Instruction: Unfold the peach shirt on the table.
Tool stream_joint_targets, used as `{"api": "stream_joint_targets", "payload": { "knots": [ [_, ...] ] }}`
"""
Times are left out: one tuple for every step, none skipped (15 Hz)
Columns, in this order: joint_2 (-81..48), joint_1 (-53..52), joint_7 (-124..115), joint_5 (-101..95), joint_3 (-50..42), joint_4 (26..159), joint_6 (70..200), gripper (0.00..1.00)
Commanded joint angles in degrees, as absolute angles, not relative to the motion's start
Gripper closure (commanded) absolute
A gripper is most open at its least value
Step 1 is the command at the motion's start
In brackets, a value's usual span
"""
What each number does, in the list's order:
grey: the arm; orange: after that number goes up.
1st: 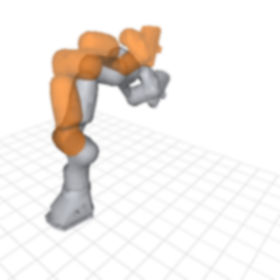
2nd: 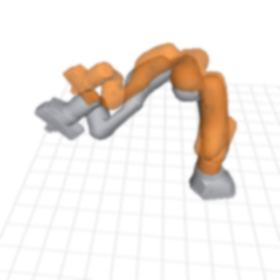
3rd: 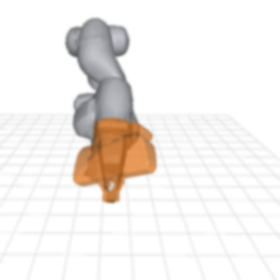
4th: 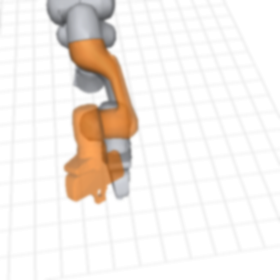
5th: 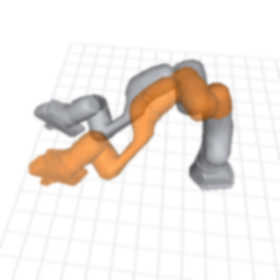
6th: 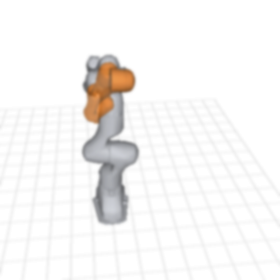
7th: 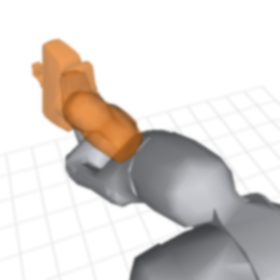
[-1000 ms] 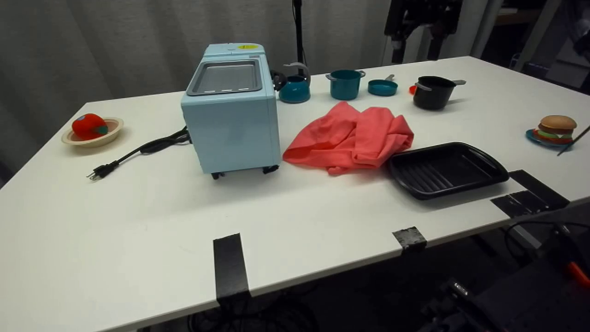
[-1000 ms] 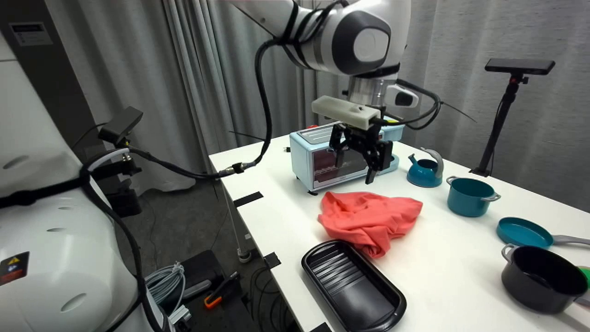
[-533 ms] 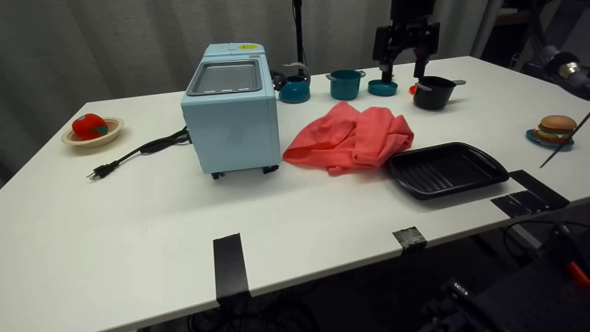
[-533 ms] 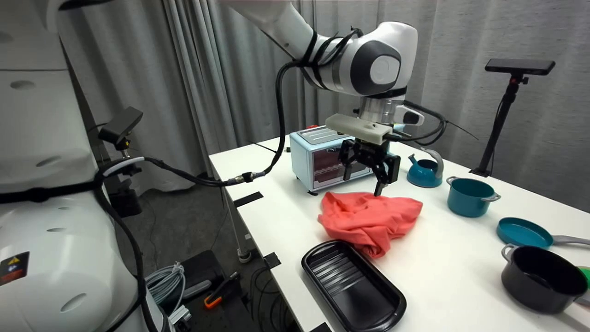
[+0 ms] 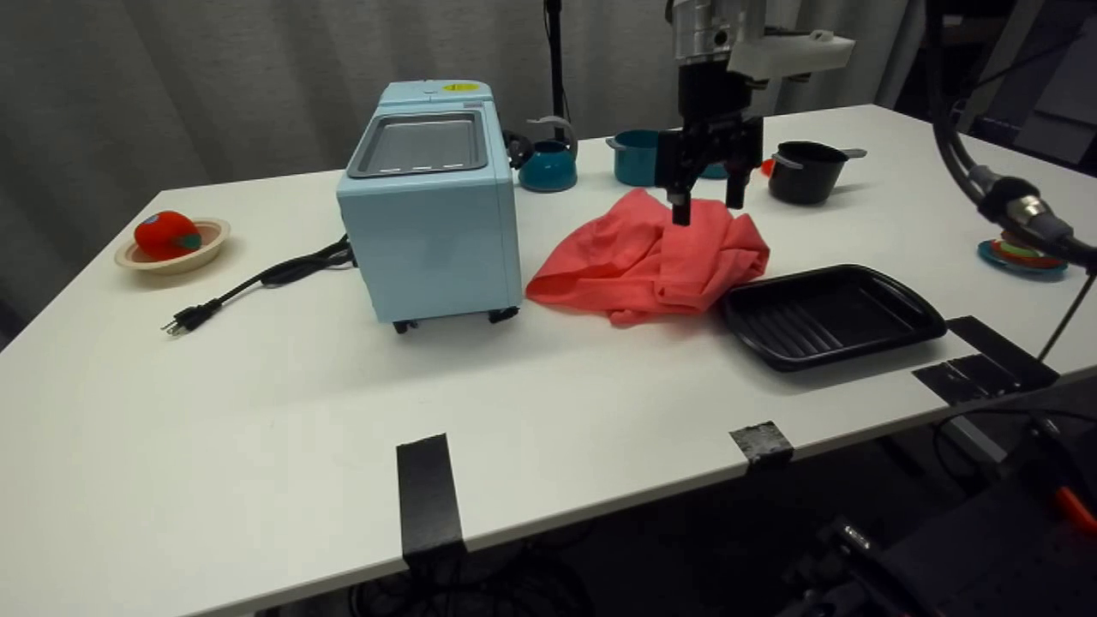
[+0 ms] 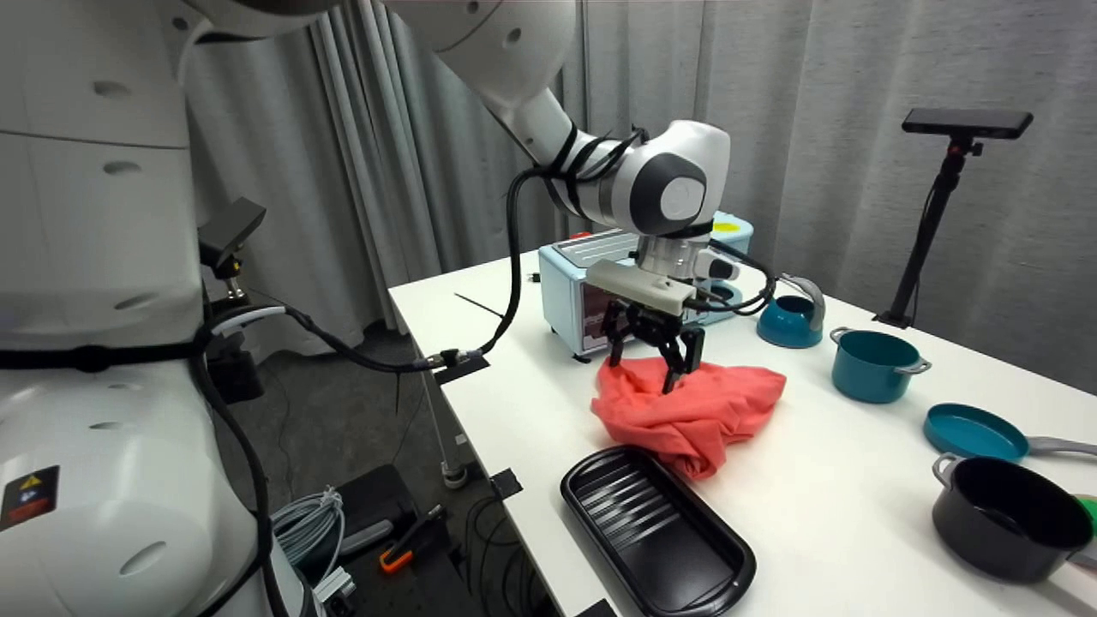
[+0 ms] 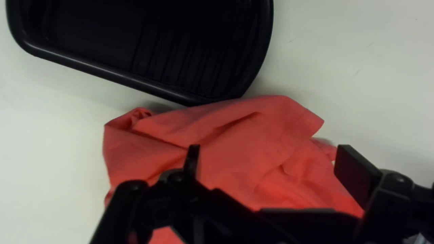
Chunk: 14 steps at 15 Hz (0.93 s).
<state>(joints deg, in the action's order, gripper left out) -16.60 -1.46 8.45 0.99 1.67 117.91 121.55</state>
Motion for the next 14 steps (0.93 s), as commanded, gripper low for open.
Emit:
{"api": "stream_joint_targets", "payload": {
  "knots": [
    [-22.5, -2.6, 9.6, -1.3, 3.2, 116.6, 124.0, 0.00],
    [-23.9, -2.7, 9.7, -1.7, 3.3, 115.4, 123.3, 0.00],
    [-25.3, -2.8, 9.8, -2.1, 3.5, 114.9, 123.1, 0.00],
    [-26.2, -2.9, 9.9, -2.4, 3.7, 114.8, 123.0, 0.00],
    [-27.3, -3.0, 9.9, -2.8, 3.8, 114.3, 122.9, 0.00],
    [-28.0, -3.1, 9.8, -3.2, 4.0, 114.2, 123.2, 0.02],
    [-28.7, -3.2, 9.8, -3.5, 4.0, 113.8, 123.0, 0.26],
    [-29.4, -3.1, 9.9, -3.7, 4.1, 113.3, 122.8, 0.26],
    [-29.9, -3.1, 10.0, -3.7, 4.2, 112.9, 122.7, 0.32],
    [-30.4, -3.0, 10.2, -3.8, 4.2, 112.1, 122.2, 0.39],
    [-30.7, -2.9, 10.3, -3.8, 4.1, 111.7, 122.0, 0.48],
    [-30.9, -3.0, 10.4, -4.0, 4.0, 111.3, 122.0, 0.55],
    [-31.0, -2.9, 10.5, -4.2, 4.0, 111.0, 121.9, 0.62],
    [-30.9, -3.0, 10.3, -4.2, 4.0, 111.5, 122.7, 0.71]
  ]
}}
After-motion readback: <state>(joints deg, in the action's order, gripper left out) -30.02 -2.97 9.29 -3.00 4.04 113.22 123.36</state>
